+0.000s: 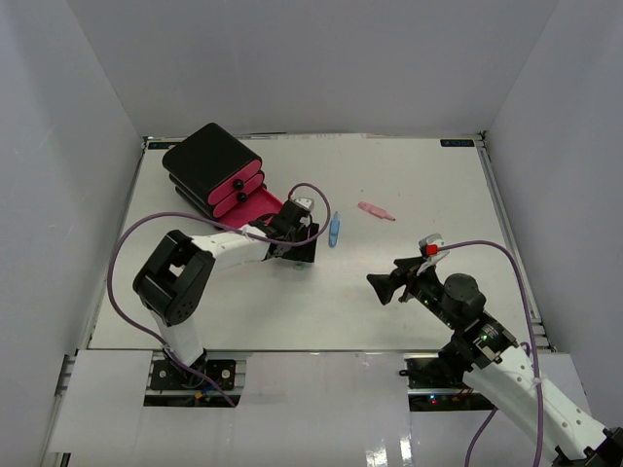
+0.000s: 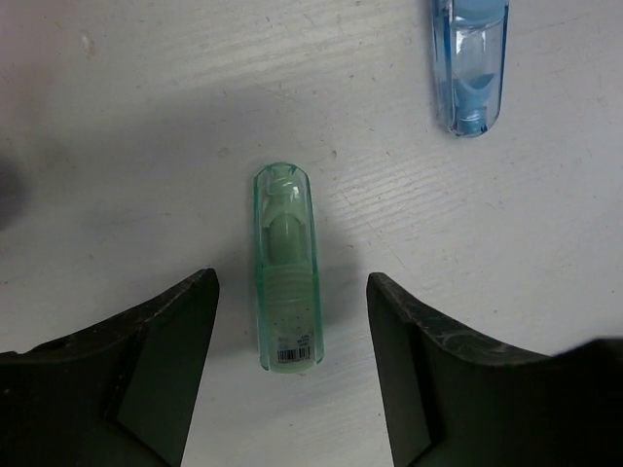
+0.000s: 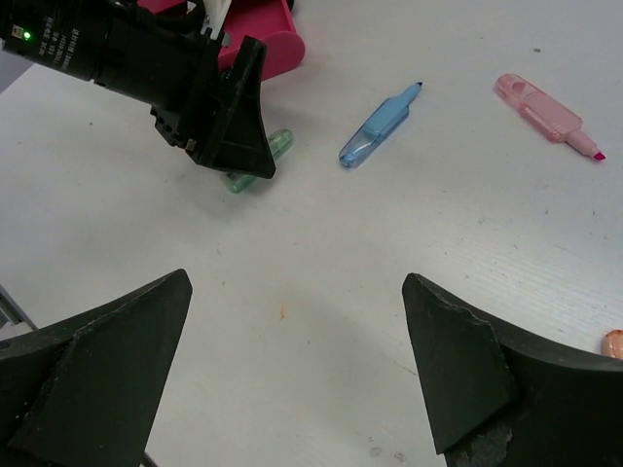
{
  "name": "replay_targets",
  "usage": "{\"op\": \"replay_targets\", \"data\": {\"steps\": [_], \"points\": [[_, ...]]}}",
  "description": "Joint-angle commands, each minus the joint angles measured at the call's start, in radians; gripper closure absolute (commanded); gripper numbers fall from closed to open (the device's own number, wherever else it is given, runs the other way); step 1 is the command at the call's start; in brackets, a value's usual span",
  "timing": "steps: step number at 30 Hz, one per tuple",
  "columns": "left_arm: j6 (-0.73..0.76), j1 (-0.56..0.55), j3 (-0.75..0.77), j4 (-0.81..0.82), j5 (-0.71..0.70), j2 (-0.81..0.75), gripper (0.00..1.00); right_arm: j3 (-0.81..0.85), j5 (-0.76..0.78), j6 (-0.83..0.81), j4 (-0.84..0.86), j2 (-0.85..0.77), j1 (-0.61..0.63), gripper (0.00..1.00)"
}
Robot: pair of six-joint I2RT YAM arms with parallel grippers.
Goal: Sort the stationery into containers
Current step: Pick up the pen from the center of the board, then place the pen in the drawer.
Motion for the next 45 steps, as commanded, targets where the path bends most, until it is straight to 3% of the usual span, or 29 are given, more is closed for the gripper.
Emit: {"op": "replay_targets", "data": {"steps": [1,6,17,22,32,36,40,45], "points": [[-0.009,-0.027,-0.001,-0.013,-0.030,-0.004,0.27,-0.016,0.010,0.012,-0.026,-0.012,-0.004,0.04],[-0.003,-0.051,0.015,-0.042,-0.055,0.034,0.44,-0.024,0.034,0.014,-0.031,-0.032,-0.004,0.04],[0.066,-0.058,0.076,-0.126,-0.142,-0.013,0.60,-0.030,0.047,0.011,-0.031,-0.030,-0.004,0.04],[0.220,-0.041,0.126,-0.176,-0.254,-0.070,0.61,-0.030,0.047,0.008,-0.032,-0.032,-0.004,0.04],[0.477,0.194,0.223,-0.177,-0.265,-0.099,0.61,-0.024,0.053,0.006,-0.029,-0.026,-0.004,0.04],[0.512,0.249,0.281,-0.168,-0.253,-0.032,0.54,-0.008,0.073,0.011,-0.034,-0.017,-0.004,0.04],[0.489,0.265,0.323,-0.168,-0.232,0.007,0.36,0.025,0.151,0.051,-0.057,-0.004,-0.004,0.02],[0.454,0.265,0.321,-0.166,-0.150,-0.045,0.21,0.100,0.369,0.127,-0.136,0.095,-0.004,0.03]]}}
